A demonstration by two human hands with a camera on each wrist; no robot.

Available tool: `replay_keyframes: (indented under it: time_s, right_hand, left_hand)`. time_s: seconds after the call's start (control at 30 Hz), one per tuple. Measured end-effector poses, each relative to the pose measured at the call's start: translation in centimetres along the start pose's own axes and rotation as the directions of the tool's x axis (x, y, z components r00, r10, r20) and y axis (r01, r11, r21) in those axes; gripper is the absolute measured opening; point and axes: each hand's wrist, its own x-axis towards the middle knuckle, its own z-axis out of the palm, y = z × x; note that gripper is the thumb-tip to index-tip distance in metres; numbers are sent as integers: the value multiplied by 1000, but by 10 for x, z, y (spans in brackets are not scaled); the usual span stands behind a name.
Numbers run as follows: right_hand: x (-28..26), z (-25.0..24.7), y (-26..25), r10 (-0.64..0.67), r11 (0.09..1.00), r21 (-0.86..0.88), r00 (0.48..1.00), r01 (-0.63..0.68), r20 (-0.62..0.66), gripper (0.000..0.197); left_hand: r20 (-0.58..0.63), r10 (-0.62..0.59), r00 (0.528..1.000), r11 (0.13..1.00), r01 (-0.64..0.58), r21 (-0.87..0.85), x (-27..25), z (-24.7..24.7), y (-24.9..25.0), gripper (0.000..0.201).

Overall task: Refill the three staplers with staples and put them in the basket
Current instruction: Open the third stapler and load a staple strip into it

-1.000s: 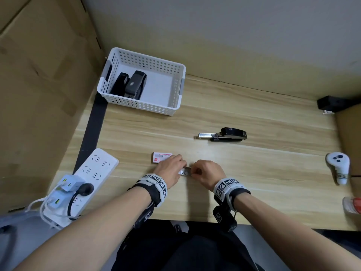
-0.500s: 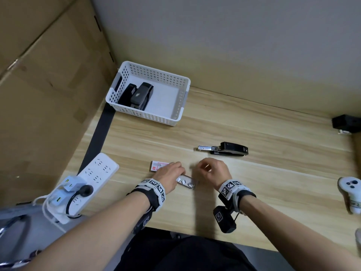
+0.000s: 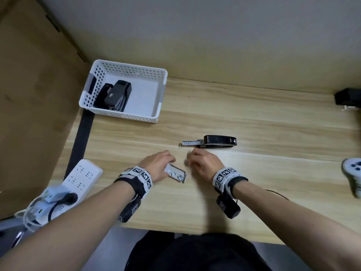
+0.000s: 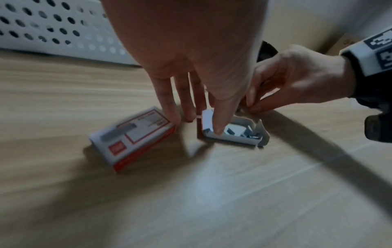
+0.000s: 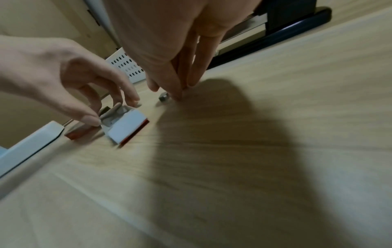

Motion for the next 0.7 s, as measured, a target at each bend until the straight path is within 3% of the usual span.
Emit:
replay_keyframes:
  time_s: [0.1,0.3,0.43,0.53,0.7]
  right_hand:
    - [-10,-2,9,68,996,63,994,-63,-86,13]
    - [-43,-17,31,186,980,105,964,-169,-191,12]
    - [-55,-32,44,204,977,103,957,-186,-208,12]
    - [-55,-43,49,194,979,100,956,-176,-219,16]
    - [-43,-56,49,172,983,100,959,-153,-224,18]
  left_hand:
    - [7,15,1000,995,-15,94,6,-14,5,51]
    - [-85,78,993,994,-71,79,33,-16,32,37]
    - [-63,72,995,984,-61,168,52,-4,52,21]
    - [-26,94,995,974,-87,208,55,-4,53,20]
    - [-34,61,998,991,-56,122,57,-11,44,17]
